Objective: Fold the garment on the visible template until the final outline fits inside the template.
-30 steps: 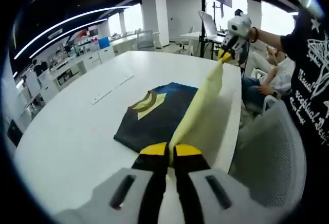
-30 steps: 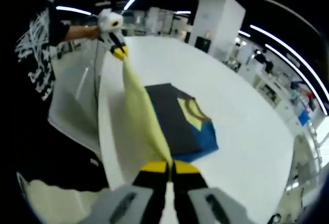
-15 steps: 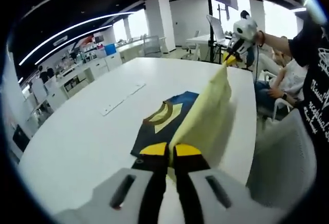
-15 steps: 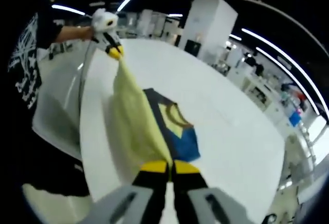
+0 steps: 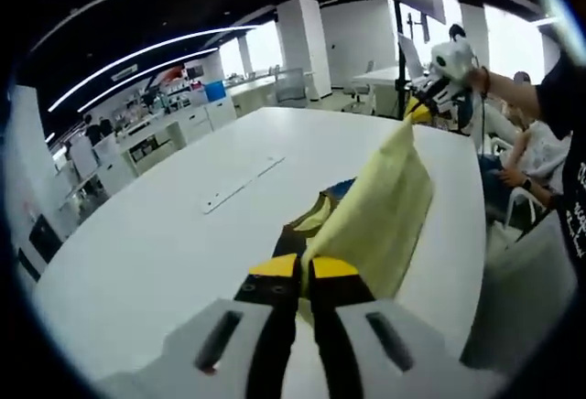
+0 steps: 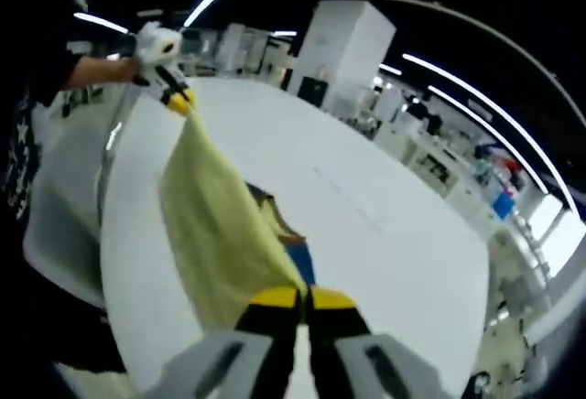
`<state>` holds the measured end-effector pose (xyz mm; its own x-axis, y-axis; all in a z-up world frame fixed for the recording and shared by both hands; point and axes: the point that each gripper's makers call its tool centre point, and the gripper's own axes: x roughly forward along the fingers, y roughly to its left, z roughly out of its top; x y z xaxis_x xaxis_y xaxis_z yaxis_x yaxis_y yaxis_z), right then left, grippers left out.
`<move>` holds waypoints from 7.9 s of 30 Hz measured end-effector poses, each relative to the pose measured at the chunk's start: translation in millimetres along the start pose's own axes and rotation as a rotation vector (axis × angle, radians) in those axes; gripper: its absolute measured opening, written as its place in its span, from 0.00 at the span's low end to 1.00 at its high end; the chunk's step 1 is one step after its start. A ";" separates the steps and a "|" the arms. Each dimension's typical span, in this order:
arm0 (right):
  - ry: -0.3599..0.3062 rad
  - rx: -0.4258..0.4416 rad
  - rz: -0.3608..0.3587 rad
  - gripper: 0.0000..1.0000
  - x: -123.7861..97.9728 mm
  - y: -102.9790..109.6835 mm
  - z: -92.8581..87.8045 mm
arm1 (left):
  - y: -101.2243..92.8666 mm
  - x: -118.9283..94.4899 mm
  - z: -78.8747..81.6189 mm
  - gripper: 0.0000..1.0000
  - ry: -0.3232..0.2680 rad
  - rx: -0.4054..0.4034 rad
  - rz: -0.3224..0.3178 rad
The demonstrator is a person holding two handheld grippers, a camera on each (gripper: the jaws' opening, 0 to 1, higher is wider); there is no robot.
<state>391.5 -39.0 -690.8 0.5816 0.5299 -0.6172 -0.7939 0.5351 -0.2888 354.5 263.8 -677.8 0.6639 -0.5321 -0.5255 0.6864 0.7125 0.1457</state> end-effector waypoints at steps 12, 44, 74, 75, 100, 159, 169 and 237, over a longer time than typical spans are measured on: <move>0.072 0.013 -0.058 0.00 36.3 -21.4 -11.7 | 25.9 32.2 -7.9 0.01 0.029 -0.042 0.010; 0.220 0.004 -0.016 0.00 140.1 -32.2 -72.9 | 62.4 115.8 -97.8 0.02 0.207 -0.115 -0.024; 0.177 0.082 -0.018 0.30 144.2 -35.9 -73.7 | 79.7 106.7 -114.8 0.22 0.242 0.001 0.057; 0.174 0.082 -0.019 0.30 141.9 -34.9 -72.8 | 82.3 104.6 -115.2 0.21 0.241 0.016 0.069; 0.193 0.053 0.013 0.10 152.4 -27.0 -89.3 | 72.1 117.8 -123.0 0.10 0.261 0.088 0.032; 0.173 0.227 -0.073 0.26 152.7 -51.4 -79.1 | 83.3 119.9 -121.7 0.24 0.218 -0.041 0.093; 0.123 0.420 -0.147 0.19 171.5 -64.7 -81.2 | 108.4 141.2 -120.3 0.22 0.202 -0.050 0.180; 0.193 0.636 0.131 0.24 55.2 78.4 -127.6 | -43.3 40.3 -155.0 0.19 0.145 -0.414 -0.046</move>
<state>338.8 -51.7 -840.8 0.3985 0.5212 -0.7547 -0.5627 0.7887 0.2476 305.5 282.4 -835.2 0.5666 -0.5190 -0.6399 0.5181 0.8284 -0.2131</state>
